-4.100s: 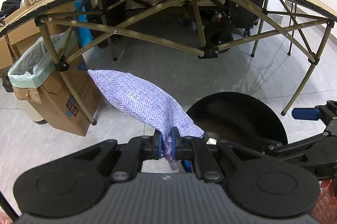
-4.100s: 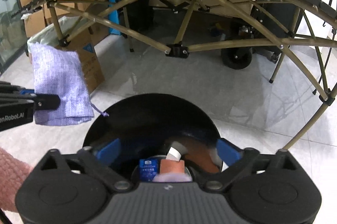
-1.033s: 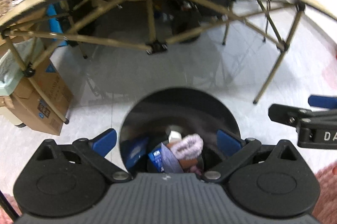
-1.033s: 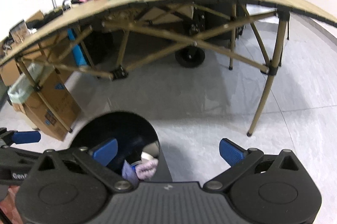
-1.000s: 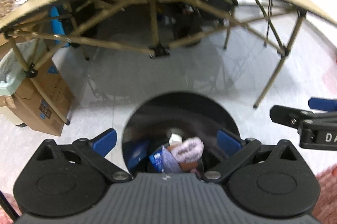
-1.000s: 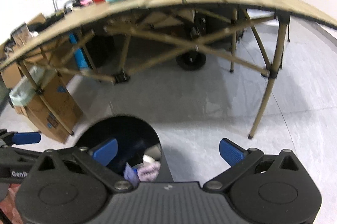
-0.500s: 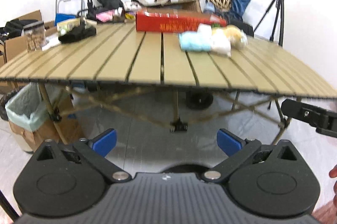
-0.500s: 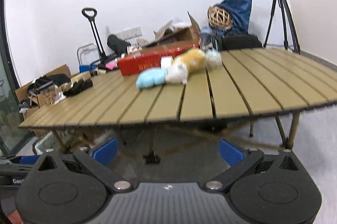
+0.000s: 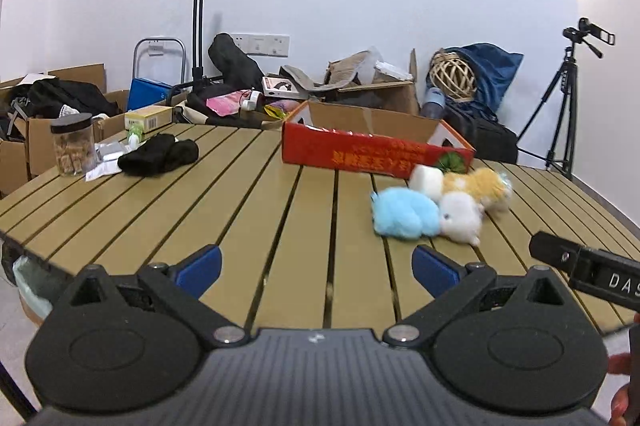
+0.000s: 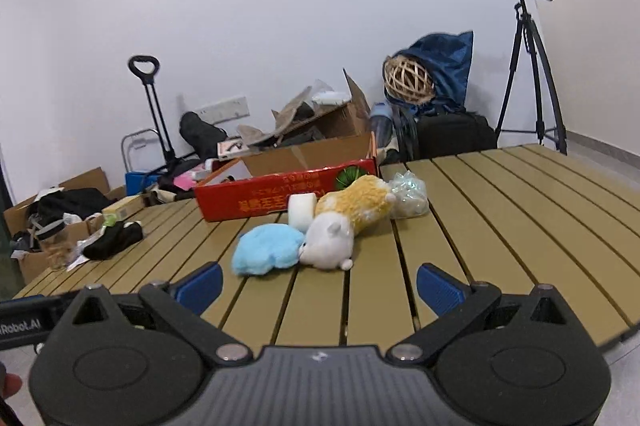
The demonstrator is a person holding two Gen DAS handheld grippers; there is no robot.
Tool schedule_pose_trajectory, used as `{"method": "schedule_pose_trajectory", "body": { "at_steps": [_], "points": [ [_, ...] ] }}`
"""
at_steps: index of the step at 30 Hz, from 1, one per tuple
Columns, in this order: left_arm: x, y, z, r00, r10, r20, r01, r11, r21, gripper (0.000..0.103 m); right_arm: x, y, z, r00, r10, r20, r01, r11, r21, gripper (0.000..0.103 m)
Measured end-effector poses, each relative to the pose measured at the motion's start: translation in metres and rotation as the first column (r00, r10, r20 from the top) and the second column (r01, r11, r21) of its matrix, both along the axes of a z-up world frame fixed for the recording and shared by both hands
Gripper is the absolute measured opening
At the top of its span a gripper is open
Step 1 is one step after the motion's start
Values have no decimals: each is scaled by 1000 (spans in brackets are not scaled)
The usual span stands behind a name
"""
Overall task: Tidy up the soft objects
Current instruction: 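Move both open tools back toward the plush toys on the table, then grasp the white-and-yellow plush with the right gripper while the left gripper grasps the blue plush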
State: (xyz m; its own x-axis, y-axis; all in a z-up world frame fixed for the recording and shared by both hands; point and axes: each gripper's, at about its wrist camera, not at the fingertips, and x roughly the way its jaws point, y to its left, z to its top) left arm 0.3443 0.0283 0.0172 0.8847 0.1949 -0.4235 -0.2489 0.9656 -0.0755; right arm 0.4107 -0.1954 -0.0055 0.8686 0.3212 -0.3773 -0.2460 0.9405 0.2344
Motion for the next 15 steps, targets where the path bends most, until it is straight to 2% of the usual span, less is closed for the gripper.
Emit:
{"method": "schedule_pose_trajectory", "body": {
  "at_steps": [6,15],
  "points": [
    [48,11,1,1000,12,0,-12,1000,-4,103,52,14,-4,999,4,-32,-4,1000,11,103],
    [108,28,-5,1000,14,-28,-14,1000,0,103,122,37,-20,996,-10,-89,2,996,-85,102]
  ]
}}
